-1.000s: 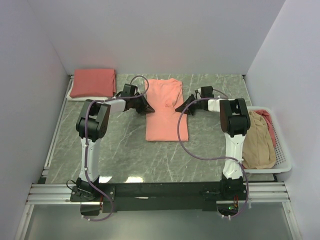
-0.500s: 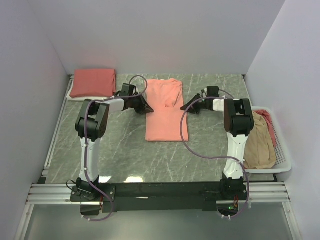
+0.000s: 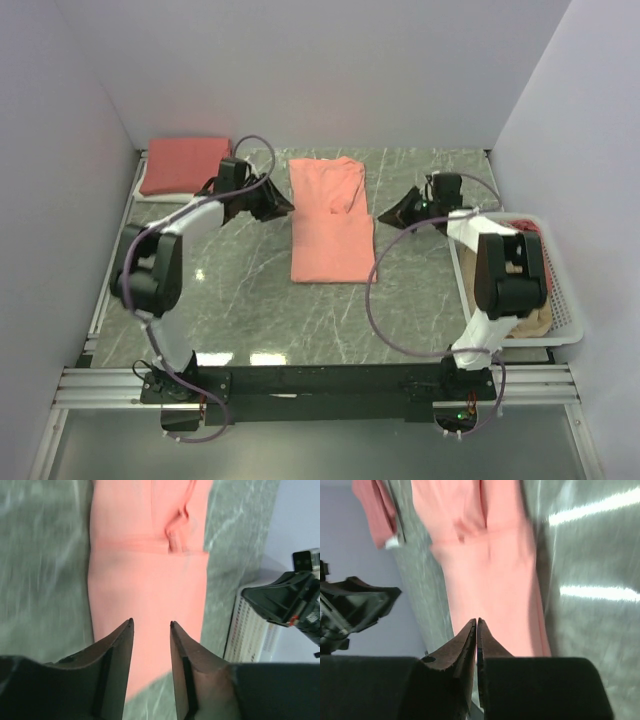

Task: Fold and stack the t-shirts
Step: Fold the tshirt

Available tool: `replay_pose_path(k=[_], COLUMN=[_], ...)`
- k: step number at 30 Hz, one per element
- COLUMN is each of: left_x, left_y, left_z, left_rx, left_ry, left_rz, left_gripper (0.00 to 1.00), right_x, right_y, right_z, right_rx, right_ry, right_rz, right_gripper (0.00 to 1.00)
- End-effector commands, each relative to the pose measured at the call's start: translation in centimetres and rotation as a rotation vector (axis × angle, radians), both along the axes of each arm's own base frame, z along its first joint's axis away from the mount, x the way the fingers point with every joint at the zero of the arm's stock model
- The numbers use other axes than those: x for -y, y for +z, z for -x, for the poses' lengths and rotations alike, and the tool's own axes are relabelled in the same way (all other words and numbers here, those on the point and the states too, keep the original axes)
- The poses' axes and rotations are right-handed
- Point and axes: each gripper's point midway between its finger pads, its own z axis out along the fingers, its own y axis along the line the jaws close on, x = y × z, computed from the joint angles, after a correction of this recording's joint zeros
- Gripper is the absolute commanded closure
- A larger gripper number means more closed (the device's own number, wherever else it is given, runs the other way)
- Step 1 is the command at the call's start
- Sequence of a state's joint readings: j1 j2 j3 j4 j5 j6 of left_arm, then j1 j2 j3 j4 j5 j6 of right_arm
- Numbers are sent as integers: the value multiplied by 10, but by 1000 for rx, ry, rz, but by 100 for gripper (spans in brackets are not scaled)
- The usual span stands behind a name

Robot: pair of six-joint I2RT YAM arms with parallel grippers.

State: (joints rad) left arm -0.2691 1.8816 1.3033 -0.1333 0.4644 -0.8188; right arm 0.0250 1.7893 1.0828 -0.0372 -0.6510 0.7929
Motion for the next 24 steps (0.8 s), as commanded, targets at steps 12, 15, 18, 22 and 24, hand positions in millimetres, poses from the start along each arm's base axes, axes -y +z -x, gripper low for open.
replay_pose_path(k=[12, 15, 18, 22, 24], left_x=[34, 26, 22, 16, 13], left_y=[-55, -79, -83, -77, -69], left_z=[141, 153, 157, 158, 157], left_rx=[-25, -80, -86, -76, -55], left_ry=[-114, -97, -90, -86, -76], left_rz=[-51, -78, -90, -119, -125], left_gripper=[64, 66, 66, 66, 65], right_x=[-51, -42, -35, -25, -20], right_y=[-67, -88, -92, -85, -82], right_z=[113, 127, 132, 138, 141], right_rx=[-59, -118, -117, -96, -88], right_ry=[147, 136, 124, 101, 93], right_rz=[58, 75, 86, 104, 121], right_gripper=[90, 91, 91, 90, 87])
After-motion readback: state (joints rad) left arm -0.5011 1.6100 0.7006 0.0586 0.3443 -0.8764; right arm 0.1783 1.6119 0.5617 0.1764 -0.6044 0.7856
